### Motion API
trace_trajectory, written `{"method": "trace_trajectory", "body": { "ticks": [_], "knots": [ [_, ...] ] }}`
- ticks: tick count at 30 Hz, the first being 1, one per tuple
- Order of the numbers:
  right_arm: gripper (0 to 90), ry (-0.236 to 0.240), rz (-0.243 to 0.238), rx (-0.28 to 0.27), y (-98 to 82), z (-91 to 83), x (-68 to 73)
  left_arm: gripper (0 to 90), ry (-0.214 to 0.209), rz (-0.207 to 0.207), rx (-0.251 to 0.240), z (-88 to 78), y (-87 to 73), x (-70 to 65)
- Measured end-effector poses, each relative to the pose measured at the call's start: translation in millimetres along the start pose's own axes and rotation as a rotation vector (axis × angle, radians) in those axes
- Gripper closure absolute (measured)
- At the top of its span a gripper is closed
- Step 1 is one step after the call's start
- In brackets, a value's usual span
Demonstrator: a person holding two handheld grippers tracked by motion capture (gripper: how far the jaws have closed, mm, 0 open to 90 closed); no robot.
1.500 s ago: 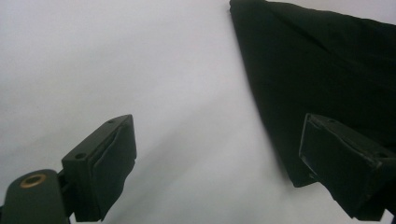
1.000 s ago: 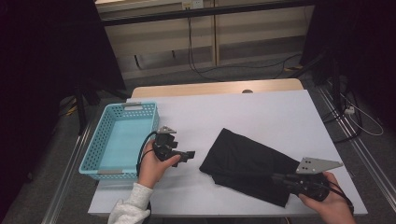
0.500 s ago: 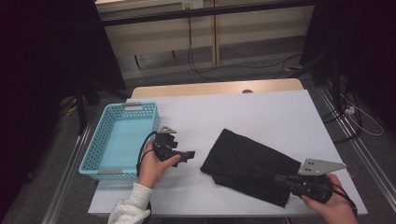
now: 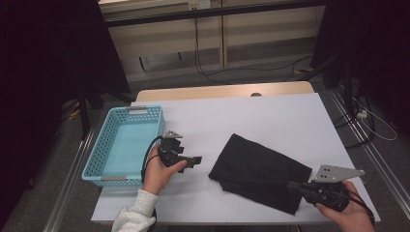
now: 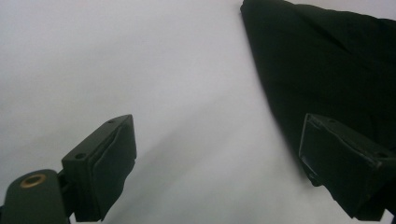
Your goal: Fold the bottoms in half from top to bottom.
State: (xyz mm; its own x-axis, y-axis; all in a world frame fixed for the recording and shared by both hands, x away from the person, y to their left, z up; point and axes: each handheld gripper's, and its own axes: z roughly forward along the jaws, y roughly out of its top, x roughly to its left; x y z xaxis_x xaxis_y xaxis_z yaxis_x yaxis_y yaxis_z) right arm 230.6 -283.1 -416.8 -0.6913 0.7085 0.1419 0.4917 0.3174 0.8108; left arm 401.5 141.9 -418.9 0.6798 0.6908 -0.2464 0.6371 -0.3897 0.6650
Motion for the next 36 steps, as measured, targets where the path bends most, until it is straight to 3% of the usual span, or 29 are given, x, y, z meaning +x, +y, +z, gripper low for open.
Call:
{"method": "trace_trajectory", "body": {
  "ticks": [16, 18, 20, 21, 27, 30, 36],
  "knots": [
    [89.3, -0.01, -0.002, -0.001, -11.0, -22.6, 2.0, 10.8, -0.003, -0.005, -0.004, -0.1, 0.5, 0.5],
    [85.2, -0.014, -0.019, -0.002, -11.8, -23.9, 2.5, 10.8, -0.002, -0.003, -0.002, 0.1, 0.5, 0.3],
    [70.5, -0.04, -0.012, -0.019, -10.9, -23.9, 1.2, 10.8, -0.003, -0.002, -0.001, 0.8, 0.6, -0.5],
    [68.8, -0.047, -0.002, -0.019, -9.3, -23.3, -0.2, 10.8, -0.002, -0.002, -0.001, 1.3, 0.6, -1.0],
    [63.4, -0.111, 0.02, -0.007, 0.6, -7.2, -17.4, 10.8, -0.006, 0.007, 0.009, 2.1, 0.6, -1.4],
    [60.6, -0.182, 0.059, 0.02, 4.8, 8.6, -35.8, 10.8, -0.005, 0.002, 0.005, 3.0, 0.3, -1.6],
    [59.9, -0.232, 0.073, 0.049, 12.9, 27.9, -54.8, 10.8, -0.008, 0.006, 0.014, 3.9, 0.0, -1.5]
  ]
}}
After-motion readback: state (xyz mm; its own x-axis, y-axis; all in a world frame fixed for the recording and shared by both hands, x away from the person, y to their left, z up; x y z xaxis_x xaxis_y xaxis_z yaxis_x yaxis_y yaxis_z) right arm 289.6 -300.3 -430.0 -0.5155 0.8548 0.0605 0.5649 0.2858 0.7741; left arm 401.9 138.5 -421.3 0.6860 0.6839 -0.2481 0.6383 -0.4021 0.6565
